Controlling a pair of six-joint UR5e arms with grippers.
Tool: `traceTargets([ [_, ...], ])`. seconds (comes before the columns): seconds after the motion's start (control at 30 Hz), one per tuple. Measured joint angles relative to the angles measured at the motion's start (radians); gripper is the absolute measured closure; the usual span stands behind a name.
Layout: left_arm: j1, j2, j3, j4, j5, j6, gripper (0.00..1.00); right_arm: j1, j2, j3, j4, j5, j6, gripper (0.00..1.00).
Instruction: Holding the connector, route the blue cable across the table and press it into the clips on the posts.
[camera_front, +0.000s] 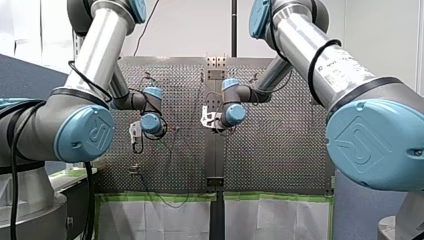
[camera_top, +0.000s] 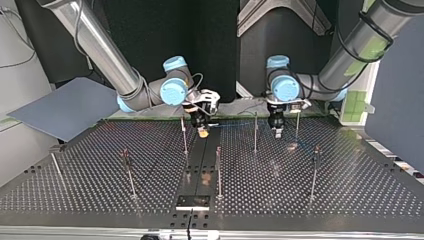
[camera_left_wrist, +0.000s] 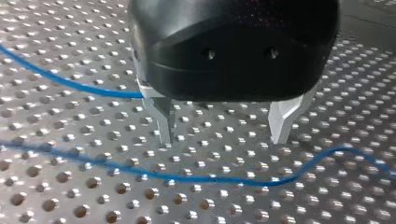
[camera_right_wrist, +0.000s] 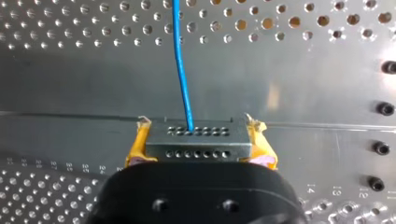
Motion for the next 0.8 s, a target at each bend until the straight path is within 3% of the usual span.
traceTargets([
  [0.1, -0.012, 0.013, -0.013, -0.03, -0.03, 0.02, 0.0, -0.001, -0.001, -0.002, 0.0, 0.0, 0.0, 1.0],
  [0.3, -0.035, 0.064, -0.065, -0.091, -0.083, 0.014, 0.0, -0.003, -0.002, -0.004, 0.0, 0.0, 0.0, 1.0],
  [0.47, -0.059, 0.113, -0.113, -0.14, -0.097, 0.006, 0.0, -0.004, -0.011, -0.005, 0.0, 0.0, 0.0, 1.0],
  [0.8, -0.149, 0.211, -0.143, -0.188, -0.158, -0.047, 0.0, 0.0, -0.022, -0.005, 0.002, -0.001, 0.0, 1.0],
])
